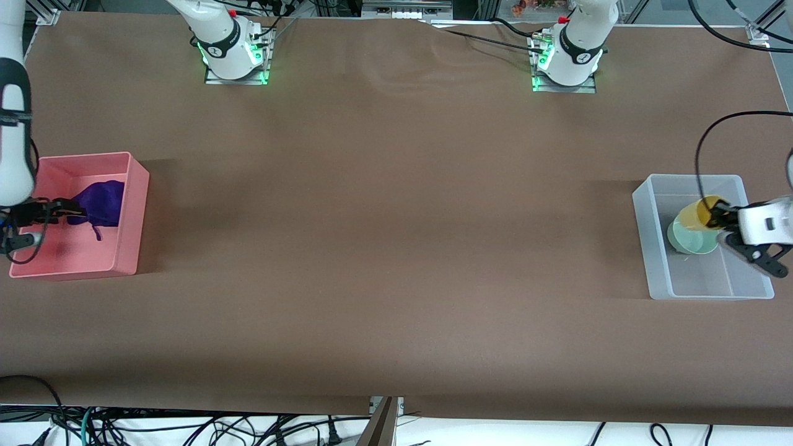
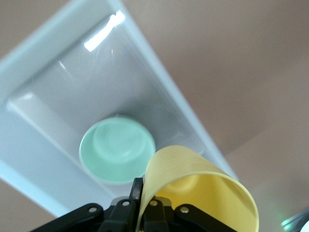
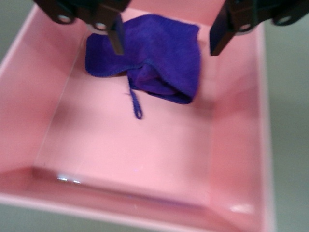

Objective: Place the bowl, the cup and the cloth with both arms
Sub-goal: 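Set the yellow cup into the green bowl and open the left gripper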

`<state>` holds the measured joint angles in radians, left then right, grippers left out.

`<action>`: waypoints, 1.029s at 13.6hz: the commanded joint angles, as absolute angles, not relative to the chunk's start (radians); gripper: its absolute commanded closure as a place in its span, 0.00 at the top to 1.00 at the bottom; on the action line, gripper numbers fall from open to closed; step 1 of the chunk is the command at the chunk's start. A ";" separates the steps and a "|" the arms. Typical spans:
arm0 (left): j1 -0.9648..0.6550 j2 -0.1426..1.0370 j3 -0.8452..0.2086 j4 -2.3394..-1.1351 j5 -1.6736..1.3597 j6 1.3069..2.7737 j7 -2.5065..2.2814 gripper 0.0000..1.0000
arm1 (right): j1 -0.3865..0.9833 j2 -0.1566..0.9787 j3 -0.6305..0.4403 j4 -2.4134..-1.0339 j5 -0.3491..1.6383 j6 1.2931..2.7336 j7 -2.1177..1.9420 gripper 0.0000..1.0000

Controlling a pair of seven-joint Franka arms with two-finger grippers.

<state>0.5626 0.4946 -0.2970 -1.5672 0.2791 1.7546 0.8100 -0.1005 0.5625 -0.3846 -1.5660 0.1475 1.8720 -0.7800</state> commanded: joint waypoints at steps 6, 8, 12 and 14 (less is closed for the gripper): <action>0.706 0.534 -0.311 -1.809 0.342 2.143 0.925 0.30 | 0.006 0.405 -0.258 -1.391 0.039 1.553 -0.374 1.00; 0.703 0.499 -0.324 -1.789 0.342 2.116 0.927 1.00 | 0.006 0.353 -0.172 -1.393 -0.003 1.523 -0.212 1.00; 0.701 0.423 -0.428 -1.647 0.337 1.889 0.920 1.00 | 0.005 0.249 -0.058 -1.399 -0.005 1.462 -0.138 1.00; 0.701 0.414 -0.512 -1.536 0.324 1.736 0.894 1.00 | 0.006 0.209 -0.029 -1.404 -0.005 1.460 -0.140 1.00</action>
<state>0.7021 0.4259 -0.4490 -1.6287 0.3157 1.8622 0.9107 0.0196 0.2638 -0.0614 -1.3818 0.0078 1.4738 -0.1505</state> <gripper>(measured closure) 0.220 0.000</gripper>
